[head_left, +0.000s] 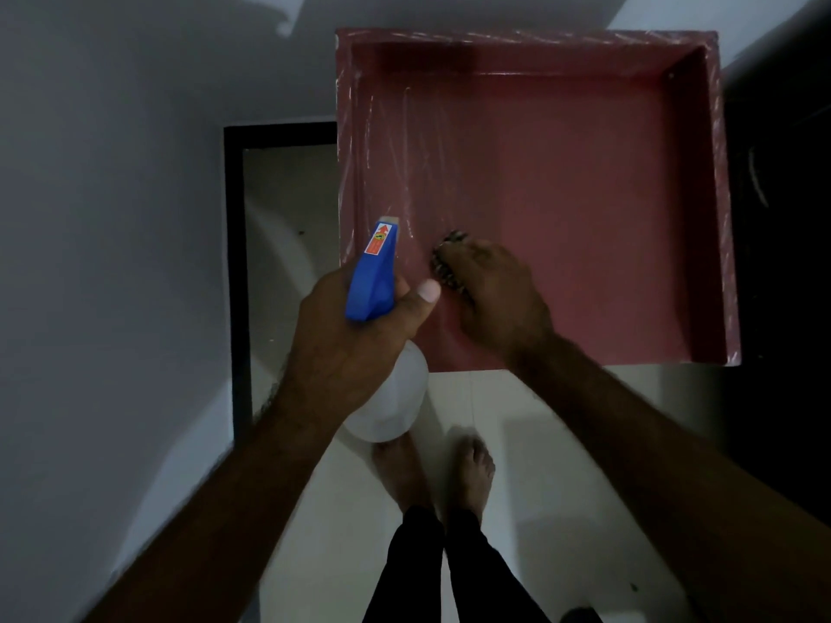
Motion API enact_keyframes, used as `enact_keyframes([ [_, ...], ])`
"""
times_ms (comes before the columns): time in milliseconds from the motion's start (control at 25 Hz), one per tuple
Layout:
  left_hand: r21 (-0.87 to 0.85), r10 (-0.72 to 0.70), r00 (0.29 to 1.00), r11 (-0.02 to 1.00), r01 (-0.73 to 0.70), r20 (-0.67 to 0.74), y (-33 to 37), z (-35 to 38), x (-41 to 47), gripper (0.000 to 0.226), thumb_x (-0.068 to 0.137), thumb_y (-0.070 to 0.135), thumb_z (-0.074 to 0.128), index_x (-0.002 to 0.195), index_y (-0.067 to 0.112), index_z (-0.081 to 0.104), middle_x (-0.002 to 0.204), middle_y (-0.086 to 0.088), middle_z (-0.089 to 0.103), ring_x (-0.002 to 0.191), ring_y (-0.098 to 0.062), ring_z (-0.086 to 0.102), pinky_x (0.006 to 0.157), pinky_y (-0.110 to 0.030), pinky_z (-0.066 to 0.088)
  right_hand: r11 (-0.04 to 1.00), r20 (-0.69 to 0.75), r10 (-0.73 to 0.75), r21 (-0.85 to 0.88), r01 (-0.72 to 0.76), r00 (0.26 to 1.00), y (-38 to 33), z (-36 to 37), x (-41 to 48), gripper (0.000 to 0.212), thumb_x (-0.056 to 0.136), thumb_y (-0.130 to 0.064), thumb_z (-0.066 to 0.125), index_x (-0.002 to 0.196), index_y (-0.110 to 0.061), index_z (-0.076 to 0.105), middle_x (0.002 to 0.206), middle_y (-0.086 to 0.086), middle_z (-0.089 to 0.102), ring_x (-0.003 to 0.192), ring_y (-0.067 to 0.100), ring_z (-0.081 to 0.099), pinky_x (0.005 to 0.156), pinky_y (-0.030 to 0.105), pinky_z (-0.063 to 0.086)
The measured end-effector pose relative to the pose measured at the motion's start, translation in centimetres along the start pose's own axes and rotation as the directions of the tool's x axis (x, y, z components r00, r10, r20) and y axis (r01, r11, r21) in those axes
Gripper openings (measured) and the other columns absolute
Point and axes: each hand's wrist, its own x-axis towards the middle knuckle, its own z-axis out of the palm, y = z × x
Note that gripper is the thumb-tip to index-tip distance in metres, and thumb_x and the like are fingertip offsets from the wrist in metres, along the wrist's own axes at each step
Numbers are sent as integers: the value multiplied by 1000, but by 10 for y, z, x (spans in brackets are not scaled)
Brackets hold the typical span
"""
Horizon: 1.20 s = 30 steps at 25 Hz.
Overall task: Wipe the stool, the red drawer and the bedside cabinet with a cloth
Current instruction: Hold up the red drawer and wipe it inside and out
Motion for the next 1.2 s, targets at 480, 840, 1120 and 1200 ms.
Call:
enact_keyframes([
  [480, 121, 9, 997, 992, -18, 78, 18, -34, 12, 33, 75, 61, 78, 82, 32, 63, 83, -8, 72, 80, -27, 73, 83, -50, 60, 999, 34, 39, 20, -40, 999, 0, -2, 16, 59, 81, -3, 61, 138, -11, 59, 138, 14, 63, 123, 38, 58, 90, 50, 52],
  [840, 252, 64, 986, 962, -103, 156, 27, -45, 32, 31, 71, 55, 60, 83, 28, 57, 80, 0, 68, 73, -5, 68, 65, -14, 50, 993, -72, 94, 74, -89, 993, -3, -1, 26, 48, 85, -9, 52, 131, -6, 65, 130, 18, 67, 116, 39, 61, 92, 49, 53],
  [1120, 270, 85, 983, 954, -128, 166, 16, -61, 48, 52, 68, 71, 61, 92, 25, 59, 88, -9, 71, 79, -22, 70, 74, -34, 57, 976, -174, 211, 98, -197, 962, 21, -6, 36, 57, 82, -4, 62, 139, -1, 61, 133, 22, 66, 118, 42, 62, 101, 48, 49],
  [1200, 266, 58, 987, 959, -96, 149, 16, -61, 51, 49, 71, 71, 67, 91, 27, 57, 91, -13, 70, 82, -26, 69, 73, -31, 54, 986, -162, 148, 99, -133, 976, 4, -1, 38, 49, 88, -16, 51, 133, -3, 65, 129, 20, 68, 114, 41, 64, 94, 47, 52],
])
